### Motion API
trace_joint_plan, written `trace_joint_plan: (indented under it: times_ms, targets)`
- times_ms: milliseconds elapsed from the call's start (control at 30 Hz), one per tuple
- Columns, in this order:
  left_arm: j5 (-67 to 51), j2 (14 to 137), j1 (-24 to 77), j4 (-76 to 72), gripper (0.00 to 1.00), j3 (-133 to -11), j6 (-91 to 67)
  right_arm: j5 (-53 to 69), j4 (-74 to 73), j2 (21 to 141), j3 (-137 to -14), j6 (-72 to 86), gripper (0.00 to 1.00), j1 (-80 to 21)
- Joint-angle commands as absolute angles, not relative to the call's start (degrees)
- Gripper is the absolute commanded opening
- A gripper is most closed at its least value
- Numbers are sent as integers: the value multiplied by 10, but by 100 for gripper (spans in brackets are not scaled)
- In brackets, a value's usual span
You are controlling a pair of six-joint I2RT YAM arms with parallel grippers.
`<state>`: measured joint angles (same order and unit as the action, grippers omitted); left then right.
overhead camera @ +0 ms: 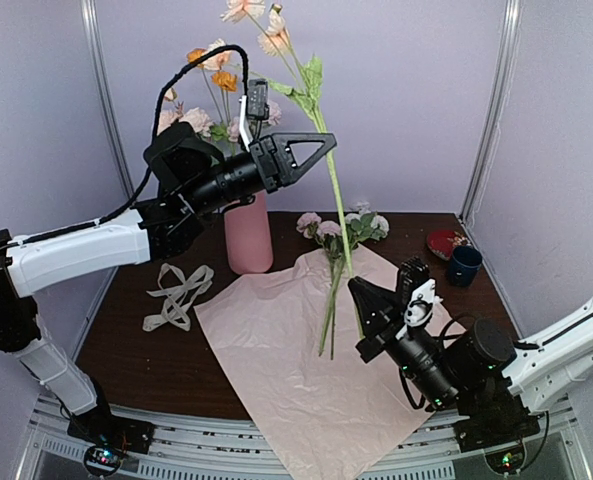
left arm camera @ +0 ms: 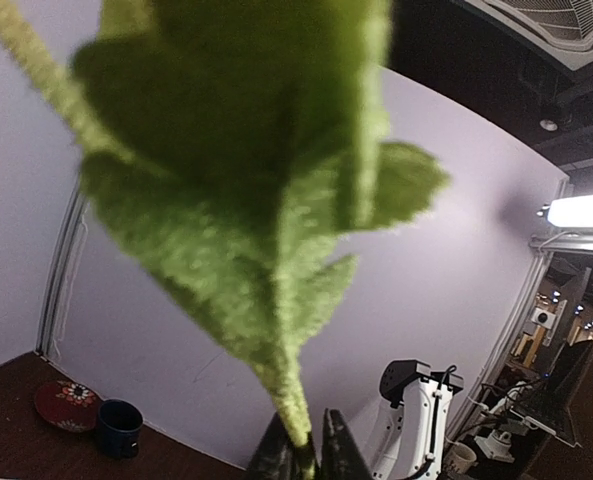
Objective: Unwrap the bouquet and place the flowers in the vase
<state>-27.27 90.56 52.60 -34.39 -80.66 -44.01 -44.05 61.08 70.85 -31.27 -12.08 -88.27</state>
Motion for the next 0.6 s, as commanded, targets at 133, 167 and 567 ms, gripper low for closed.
trace_joint_plan:
  times_ms: [133,167,567]
  targets:
    - [-250,897,523,-329,0,-806,-416,-445,594,701,-328,-128,6,-886]
    - [-239,891,521,-318,0,-802,-408,-447,590,695,-329,-130,18,-886]
    - [30,771,423,-123,0,-849,-158,-490,472,567,-354,-136,77,-827]
